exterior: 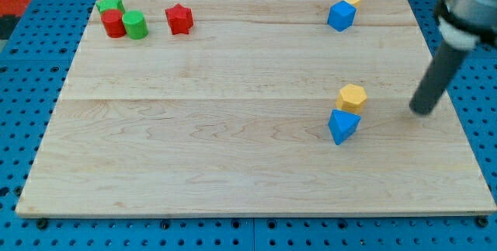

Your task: Move the yellow hexagon and blue triangle towards blue cube

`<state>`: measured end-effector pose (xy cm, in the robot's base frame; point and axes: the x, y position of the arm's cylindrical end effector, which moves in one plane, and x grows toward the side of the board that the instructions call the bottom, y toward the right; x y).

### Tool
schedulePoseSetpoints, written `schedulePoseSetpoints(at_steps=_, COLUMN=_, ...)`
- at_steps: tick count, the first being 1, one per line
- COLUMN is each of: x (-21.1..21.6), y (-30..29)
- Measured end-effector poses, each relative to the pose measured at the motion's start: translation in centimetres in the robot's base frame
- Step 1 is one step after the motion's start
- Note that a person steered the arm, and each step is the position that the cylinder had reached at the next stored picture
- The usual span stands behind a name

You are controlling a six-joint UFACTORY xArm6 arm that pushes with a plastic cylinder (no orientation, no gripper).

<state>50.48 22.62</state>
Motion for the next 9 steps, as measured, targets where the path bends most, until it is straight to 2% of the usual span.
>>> schedulePoseSetpoints(at_steps=1, x=6.5, y=-7.7)
schedulePoseSetpoints(at_steps=2, x=5.9, y=-11.6)
schedulePoseSetpoints(at_steps=4, x=-3.3, y=-10.4)
schedulePoseSetpoints(at_steps=6, x=-9.0, y=-5.7)
schedulePoseSetpoints(at_steps=7, x=-11.0, y=-3.4)
schedulePoseSetpoints(at_steps=9, x=-9.5, y=-0.7)
